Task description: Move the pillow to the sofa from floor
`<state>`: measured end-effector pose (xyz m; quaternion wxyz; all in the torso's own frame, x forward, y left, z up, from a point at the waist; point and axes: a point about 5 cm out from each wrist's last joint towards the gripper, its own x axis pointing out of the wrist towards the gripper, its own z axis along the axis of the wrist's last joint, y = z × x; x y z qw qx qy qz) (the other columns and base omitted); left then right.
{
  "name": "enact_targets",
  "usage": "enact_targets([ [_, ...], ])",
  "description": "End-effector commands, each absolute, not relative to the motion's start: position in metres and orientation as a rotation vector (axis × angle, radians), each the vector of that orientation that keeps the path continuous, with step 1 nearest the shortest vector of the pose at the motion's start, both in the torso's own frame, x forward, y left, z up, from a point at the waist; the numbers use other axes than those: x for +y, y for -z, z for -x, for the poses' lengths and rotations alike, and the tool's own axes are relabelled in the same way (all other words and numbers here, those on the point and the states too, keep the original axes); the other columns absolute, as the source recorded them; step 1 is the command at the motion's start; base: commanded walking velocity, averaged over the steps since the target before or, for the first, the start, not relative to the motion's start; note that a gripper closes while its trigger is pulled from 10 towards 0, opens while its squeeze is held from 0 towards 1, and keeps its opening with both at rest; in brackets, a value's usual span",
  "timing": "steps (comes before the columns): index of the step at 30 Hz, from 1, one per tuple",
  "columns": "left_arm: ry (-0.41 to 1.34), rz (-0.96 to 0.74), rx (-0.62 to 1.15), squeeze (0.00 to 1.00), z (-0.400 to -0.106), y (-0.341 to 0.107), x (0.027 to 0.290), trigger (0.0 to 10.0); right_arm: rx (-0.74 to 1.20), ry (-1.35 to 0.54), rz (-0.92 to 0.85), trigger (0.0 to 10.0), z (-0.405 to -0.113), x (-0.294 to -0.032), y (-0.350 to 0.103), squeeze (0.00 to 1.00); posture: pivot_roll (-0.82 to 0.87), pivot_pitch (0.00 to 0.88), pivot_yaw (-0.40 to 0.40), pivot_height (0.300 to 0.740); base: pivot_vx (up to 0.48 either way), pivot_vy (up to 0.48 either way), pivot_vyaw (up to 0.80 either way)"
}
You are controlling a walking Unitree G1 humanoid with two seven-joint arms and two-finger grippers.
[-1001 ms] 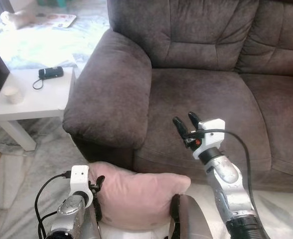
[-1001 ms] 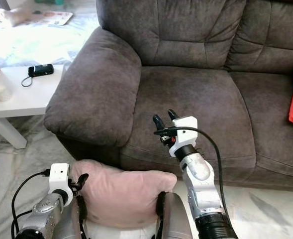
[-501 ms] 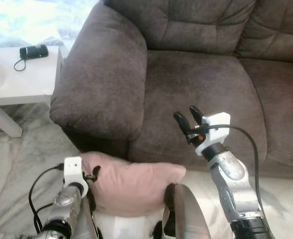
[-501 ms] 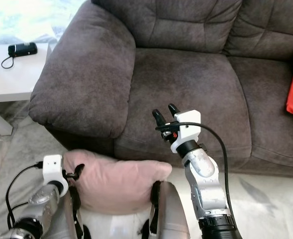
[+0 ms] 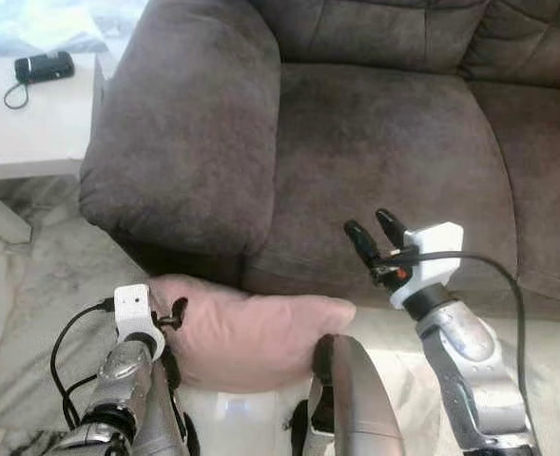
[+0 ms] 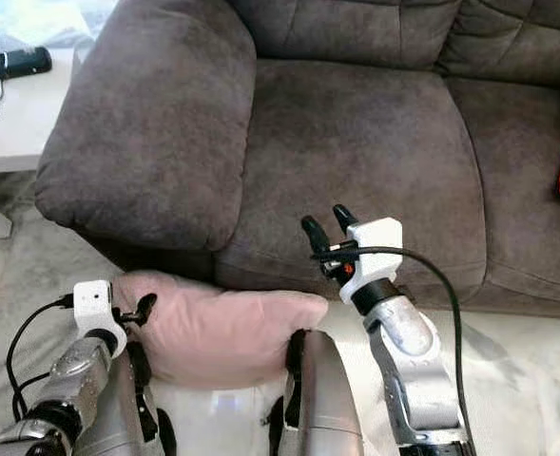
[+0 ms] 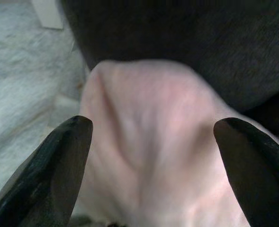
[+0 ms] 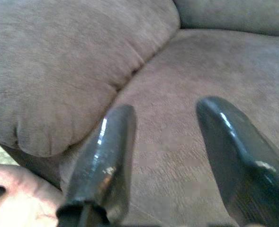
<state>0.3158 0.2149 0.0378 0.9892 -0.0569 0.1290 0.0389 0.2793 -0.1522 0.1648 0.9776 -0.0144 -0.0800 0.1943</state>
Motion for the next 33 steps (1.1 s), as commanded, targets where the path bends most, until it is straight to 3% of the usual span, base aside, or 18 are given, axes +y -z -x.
enact_targets([
  [1,-0.086,0.131,0.289,0.0,-0.309,-0.029,0.216,10.0,-0.185,-0.368,0.02,10.0,-0.271,-0.162,-0.174,0.0,-0.18,0.387,-0.159,0.539,0.0,0.0,0.0],
  [8,-0.073,0.1,0.297,0.0,-0.312,-0.031,0.219,10.0,-0.185,-0.281,-0.005,10.0,-0.284,-0.178,-0.183,0.0,-0.21,0.412,-0.177,0.539,0.0,0.0,0.0],
  [15,-0.057,0.093,0.283,0.0,-0.311,-0.032,0.219,10.0,-0.197,-0.279,-0.022,10.0,-0.3,-0.171,-0.193,0.0,-0.21,0.423,-0.192,0.539,0.0,0.0,0.0],
  [33,-0.112,-0.013,0.42,0.0,-0.306,-0.019,0.221,10.0,-0.158,-0.317,-0.031,10.0,-0.287,-0.168,-0.187,0.0,-0.22,0.446,-0.202,0.539,0.0,0.0,0.0],
])
